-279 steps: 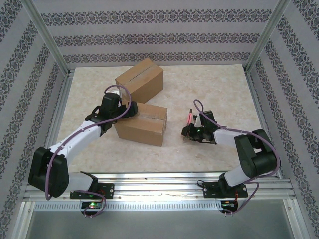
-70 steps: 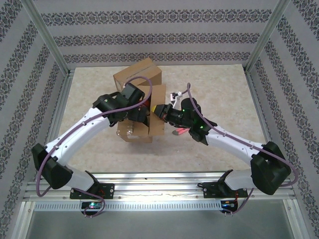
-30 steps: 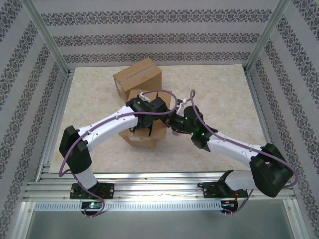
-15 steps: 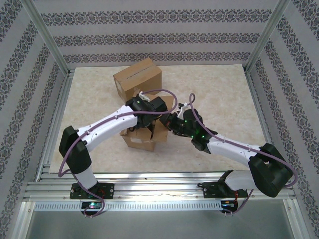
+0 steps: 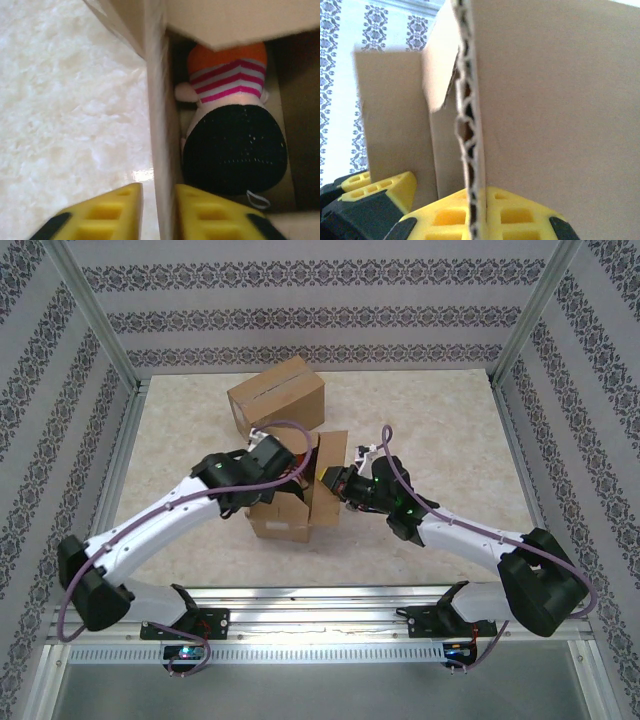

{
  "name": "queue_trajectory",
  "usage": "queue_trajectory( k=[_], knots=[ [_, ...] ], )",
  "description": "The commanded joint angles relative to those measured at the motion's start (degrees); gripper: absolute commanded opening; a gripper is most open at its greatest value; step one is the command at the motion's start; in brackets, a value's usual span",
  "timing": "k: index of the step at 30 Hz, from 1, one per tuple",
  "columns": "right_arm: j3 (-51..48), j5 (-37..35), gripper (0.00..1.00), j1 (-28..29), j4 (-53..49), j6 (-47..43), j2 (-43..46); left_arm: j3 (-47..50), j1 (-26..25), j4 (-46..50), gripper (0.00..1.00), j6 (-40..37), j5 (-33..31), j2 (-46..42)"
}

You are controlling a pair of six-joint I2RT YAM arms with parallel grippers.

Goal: Unpack the express box

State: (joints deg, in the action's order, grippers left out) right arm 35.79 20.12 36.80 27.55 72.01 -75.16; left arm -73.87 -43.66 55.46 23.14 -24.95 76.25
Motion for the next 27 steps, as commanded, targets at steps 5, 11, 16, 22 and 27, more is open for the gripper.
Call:
queue_trajectory(
  k=[5,11,16,22,27],
  knots=[
    [4.83,11.23,0.0,-3.45,0.0,-1.92,-0.99,6.81,4.31,-7.65,0.68,-0.03,7.74,-9.92],
    [6.94,17.72,0.0,-5.28,1.51,-0.14,-3.65,6.67,7.16,-5.93,0.99,-1.45,7.38,-12.48],
    [9.13,22.04,0.0,-6.29,1.28,0.37,-5.66,-1.86,7.18,-6.8,1.0,-9.69,11.39,-10.56],
    [10.0,24.85,0.0,-6.91,0.66,0.19,-6.98,-15.04,4.82,-8.16,1.0,-20.76,18.76,-3.11],
    [9.41,25.63,0.0,-7.69,0.57,0.19,-6.83,-18.95,3.23,-9.31,0.87,-27.0,22.41,4.04]
  ],
)
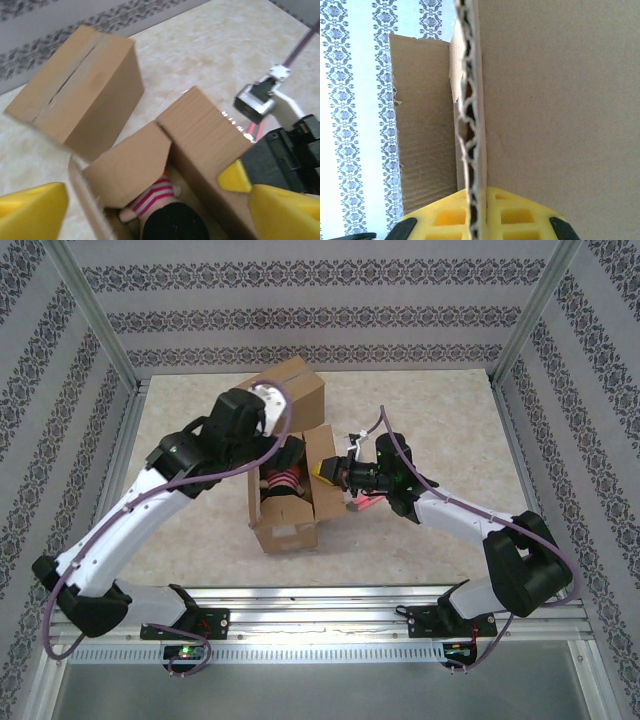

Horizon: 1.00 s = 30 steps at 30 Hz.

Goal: Unpack the express box

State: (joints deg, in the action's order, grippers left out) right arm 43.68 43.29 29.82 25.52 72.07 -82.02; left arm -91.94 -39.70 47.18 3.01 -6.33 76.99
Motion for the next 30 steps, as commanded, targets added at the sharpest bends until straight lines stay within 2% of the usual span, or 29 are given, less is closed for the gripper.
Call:
queue_trajectory(
  k=[1,6,13,25,30],
  knots=[
    [1.34,2.52,0.0,-0.86,2.52,0.13,0.07,-0.79,-0.72,-1.27,0.86,-7.6,4.03,4.41],
    [0.97,3.08,0.0,-1.26,2.28,-0.17,0.32,0.82,-0.73,-1.11,0.9,-10.55,3.54,8.16],
    [0.8,3.04,0.0,-1.26,2.45,-0.53,-0.25,5.35,-0.81,-2.83,0.9,-14.41,-0.37,9.56],
    [0.09,2.77,0.0,-1.04,3.31,-0.54,-0.24,9.19,-0.81,-6.78,0.79,-20.76,-8.62,13.33],
    [-0.35,2.72,0.0,-0.82,3.97,-0.35,-0.31,10.48,-0.81,-9.43,0.78,-23.58,-12.8,14.4]
  ],
)
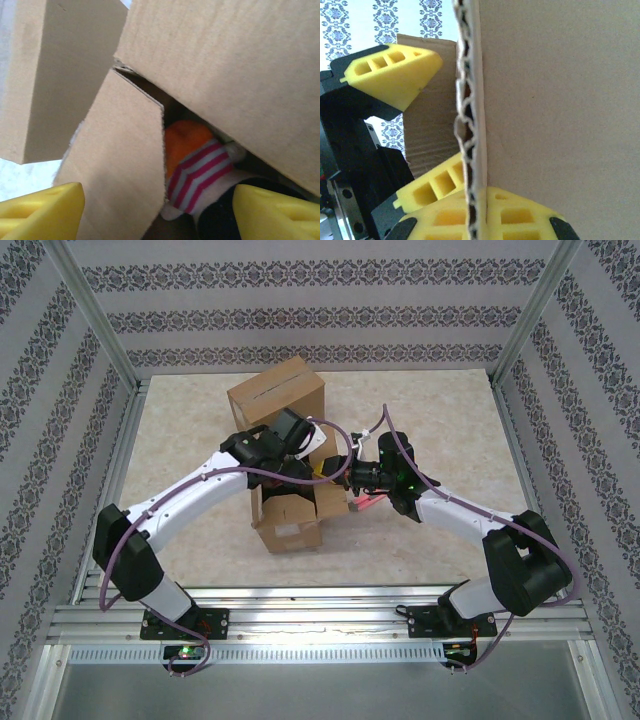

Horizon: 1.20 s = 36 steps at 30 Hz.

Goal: Unpack the express box

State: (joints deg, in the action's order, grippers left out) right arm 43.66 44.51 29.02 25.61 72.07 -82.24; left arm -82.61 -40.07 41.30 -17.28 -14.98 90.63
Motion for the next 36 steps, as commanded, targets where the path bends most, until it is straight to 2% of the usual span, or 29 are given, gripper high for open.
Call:
queue_trajectory(
  k=[1,5,10,13,17,19,21,25,26,27,32,33,36],
  knots=[
    [-0.33,1.35,0.0,0.08,3.97,-0.35,-0.09,1.8,-0.44,-4.38,0.79,-4.26,-4.97,0.93],
    [-0.33,1.25,0.0,0.47,4.3,-0.27,-0.4,3.97,-0.44,-7.46,0.86,-7.18,-7.63,1.73],
    [-0.24,1.14,0.0,1.13,4.96,-0.18,-0.9,5.73,-0.5,-10.33,0.81,-9.67,-11.49,2.71],
    [-0.29,0.99,0.0,1.55,5.32,0.0,-1.12,6.4,-0.48,-11.88,0.72,-10.81,-12.95,2.53],
    [-0.5,1.0,0.0,1.66,5.34,-0.08,-1.06,6.67,-0.44,-11.8,0.53,-12.4,-14.69,2.54],
    [-0.59,1.03,0.0,1.66,5.26,-0.09,-0.86,6.67,-0.44,-11.21,0.47,-12.77,-15.44,2.6],
    [-0.59,1.19,0.0,1.66,5.1,-0.27,-0.78,6.43,-0.44,-10.58,0.28,-12.78,-15.83,2.46],
    [-0.42,1.8,0.0,1.42,4.39,-0.86,-0.88,5.33,-0.44,-7.93,0.13,-12.19,-16.29,2.18],
    [-0.33,2.1,0.0,1.24,4.29,-1.08,-0.89,4.82,-0.44,-6.86,0.03,-12.04,-16.35,2.2],
    [-0.25,2.52,0.0,1.06,4.01,-1.34,-0.87,4.28,-0.44,-5.87,0.0,-11.77,-16.73,2.3],
    [1.26,6.41,0.0,-0.96,0.45,-5.32,-0.73,0.27,-0.44,0.4,0.0,-9.7,-17.44,2.5],
    [1.7,7.29,0.06,-1.35,-0.61,-6.41,-0.63,-0.71,-0.44,1.79,0.0,-9.06,-17.52,2.58],
    [2.84,9.19,0.35,-2.61,-4.73,-10.36,0.74,-5.43,-0.27,8.13,0.0,-5.84,-17.11,3.68]
  ],
)
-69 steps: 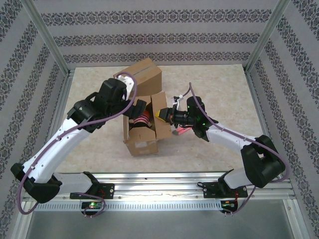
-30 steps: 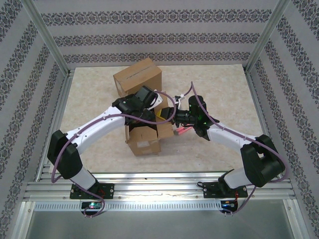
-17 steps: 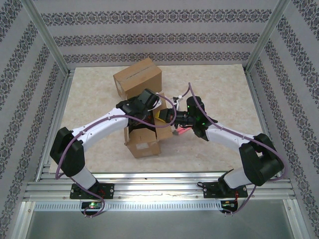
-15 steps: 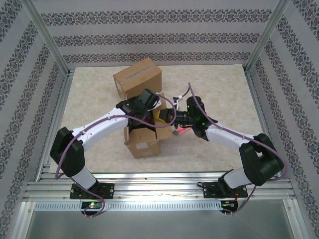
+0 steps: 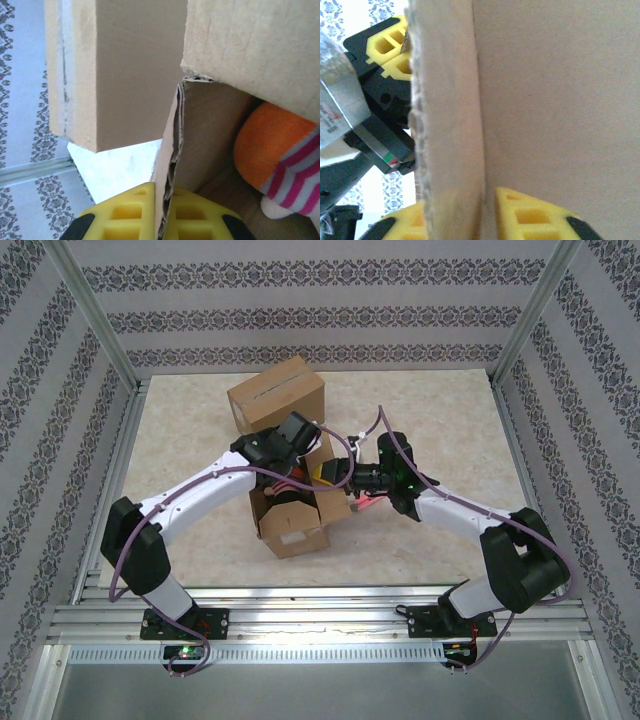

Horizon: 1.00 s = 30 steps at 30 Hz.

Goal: Unpack the express box

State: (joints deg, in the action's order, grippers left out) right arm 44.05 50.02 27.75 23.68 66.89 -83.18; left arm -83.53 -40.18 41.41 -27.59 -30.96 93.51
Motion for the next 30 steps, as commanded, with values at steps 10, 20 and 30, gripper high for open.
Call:
queue_trajectory(
  k=[10,20,30],
  knots=[
    [13.92,-7.45,0.75,-3.13,-45.78,-38.55,16.78,-17.39,0.89,24.96,0.0,12.75,1.08,6.83],
    [18.85,-25.91,0.4,1.9,-62.59,-56.25,30.94,-28.56,1.21,33.64,0.0,19.13,5.7,8.62],
    [21.86,-42.44,0.0,21.15,-60.87,-65.36,30.6,-37.24,1.25,42.47,0.0,23.79,8.36,11.04]
  ],
)
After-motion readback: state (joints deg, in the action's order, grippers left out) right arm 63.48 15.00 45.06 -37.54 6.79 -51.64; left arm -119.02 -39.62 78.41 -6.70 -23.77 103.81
